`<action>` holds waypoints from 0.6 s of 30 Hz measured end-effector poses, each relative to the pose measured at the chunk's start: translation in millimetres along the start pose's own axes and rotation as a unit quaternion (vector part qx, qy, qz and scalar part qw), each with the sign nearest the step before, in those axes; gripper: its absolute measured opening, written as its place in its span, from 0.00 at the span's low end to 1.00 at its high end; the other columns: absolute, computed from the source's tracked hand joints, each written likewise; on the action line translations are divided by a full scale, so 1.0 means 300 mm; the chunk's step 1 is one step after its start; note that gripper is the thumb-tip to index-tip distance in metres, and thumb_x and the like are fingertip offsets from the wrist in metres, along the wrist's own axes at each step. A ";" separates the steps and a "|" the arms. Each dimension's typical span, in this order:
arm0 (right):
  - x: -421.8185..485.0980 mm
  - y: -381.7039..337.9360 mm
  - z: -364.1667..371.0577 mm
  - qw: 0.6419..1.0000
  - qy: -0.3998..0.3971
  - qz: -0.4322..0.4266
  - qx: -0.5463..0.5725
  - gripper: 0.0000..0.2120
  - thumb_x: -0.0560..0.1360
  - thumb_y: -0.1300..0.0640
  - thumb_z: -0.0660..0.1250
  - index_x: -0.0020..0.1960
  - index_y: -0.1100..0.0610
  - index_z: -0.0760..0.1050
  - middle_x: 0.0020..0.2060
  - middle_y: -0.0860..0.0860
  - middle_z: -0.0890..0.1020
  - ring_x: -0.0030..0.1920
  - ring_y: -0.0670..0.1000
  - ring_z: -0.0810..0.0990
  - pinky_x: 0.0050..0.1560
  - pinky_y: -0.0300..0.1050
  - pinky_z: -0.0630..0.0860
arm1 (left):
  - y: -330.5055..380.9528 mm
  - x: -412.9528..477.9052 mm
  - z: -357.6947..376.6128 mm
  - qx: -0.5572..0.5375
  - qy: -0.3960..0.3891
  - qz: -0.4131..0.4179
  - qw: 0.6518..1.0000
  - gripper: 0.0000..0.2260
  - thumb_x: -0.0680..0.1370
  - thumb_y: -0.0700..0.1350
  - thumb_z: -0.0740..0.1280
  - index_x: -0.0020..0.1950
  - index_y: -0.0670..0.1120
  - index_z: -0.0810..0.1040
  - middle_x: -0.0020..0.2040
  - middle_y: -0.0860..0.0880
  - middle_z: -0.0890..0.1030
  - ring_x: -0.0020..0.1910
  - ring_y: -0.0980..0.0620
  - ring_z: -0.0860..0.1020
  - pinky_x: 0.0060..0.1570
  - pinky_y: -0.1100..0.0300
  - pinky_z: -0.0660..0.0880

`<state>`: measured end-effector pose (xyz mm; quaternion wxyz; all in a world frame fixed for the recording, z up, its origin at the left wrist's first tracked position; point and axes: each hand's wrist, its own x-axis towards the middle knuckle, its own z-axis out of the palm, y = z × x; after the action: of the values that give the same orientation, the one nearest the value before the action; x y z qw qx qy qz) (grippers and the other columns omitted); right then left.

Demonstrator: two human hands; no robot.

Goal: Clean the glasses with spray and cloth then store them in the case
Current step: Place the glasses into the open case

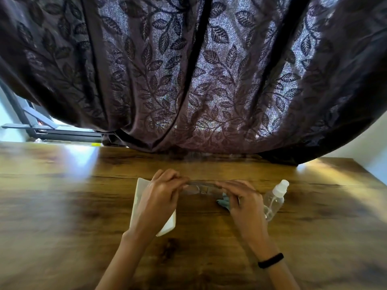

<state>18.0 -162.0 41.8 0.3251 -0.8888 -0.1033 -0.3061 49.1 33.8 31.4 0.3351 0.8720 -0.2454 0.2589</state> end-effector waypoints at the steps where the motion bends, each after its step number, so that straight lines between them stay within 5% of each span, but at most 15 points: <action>1: 0.004 0.000 -0.002 1.000 -0.002 0.006 0.017 0.17 0.68 0.73 0.68 0.49 0.54 0.82 0.44 0.40 0.79 0.47 0.40 0.78 0.49 0.29 0.73 | -0.002 -0.002 0.002 -0.006 -0.008 -0.007 1.000 0.08 0.73 0.38 0.69 0.50 0.44 0.82 0.46 0.50 0.76 0.45 0.55 0.73 0.43 0.63 0.73; 4: 0.013 -0.007 -0.015 0.994 -0.045 0.045 0.090 0.13 0.71 0.66 0.68 0.47 0.48 0.80 0.43 0.34 0.79 0.46 0.33 0.77 0.45 0.23 0.71 | -0.007 -0.003 -0.004 -0.016 -0.018 -0.033 0.999 0.06 0.74 0.36 0.67 0.48 0.43 0.82 0.49 0.49 0.76 0.47 0.54 0.74 0.44 0.63 0.74; 7: 0.034 -0.012 -0.038 0.970 -0.108 0.093 0.197 0.12 0.72 0.62 0.68 0.46 0.44 0.78 0.44 0.37 0.81 0.46 0.36 0.80 0.44 0.27 0.74 | -0.015 0.002 -0.021 0.002 -0.015 -0.044 0.999 0.07 0.73 0.35 0.68 0.47 0.45 0.83 0.45 0.51 0.83 0.45 0.57 0.76 0.44 0.74 0.66; 11: 0.063 -0.013 -0.071 0.928 -0.162 0.126 0.310 0.10 0.70 0.63 0.68 0.49 0.53 0.80 0.44 0.43 0.84 0.45 0.41 0.82 0.44 0.32 0.77 | -0.050 0.003 -0.043 -0.041 -0.034 -0.136 0.989 0.07 0.74 0.38 0.68 0.47 0.48 0.83 0.40 0.57 0.82 0.39 0.64 0.77 0.36 0.75 0.70; 14: 0.078 -0.020 -0.064 0.908 -0.147 0.143 0.366 0.10 0.69 0.66 0.68 0.50 0.60 0.80 0.43 0.46 0.85 0.41 0.43 0.82 0.43 0.33 0.78 | -0.098 0.009 -0.063 -0.110 -0.103 -0.189 0.970 0.07 0.73 0.37 0.68 0.46 0.48 0.83 0.39 0.57 0.83 0.40 0.61 0.79 0.40 0.69 0.73; 18: 0.115 -0.023 -0.021 0.889 -0.121 0.168 0.408 0.10 0.69 0.68 0.67 0.50 0.62 0.80 0.37 0.48 0.85 0.37 0.44 0.82 0.39 0.32 0.78 | -0.119 0.013 -0.116 -0.234 -0.166 -0.223 0.932 0.11 0.74 0.35 0.66 0.42 0.51 0.81 0.33 0.60 0.83 0.33 0.66 0.77 0.34 0.74 0.71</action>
<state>39.7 -161.4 70.2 0.6909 -0.7118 -0.1067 -0.0676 63.4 80.9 39.9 0.5332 0.8316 -0.1509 -0.0361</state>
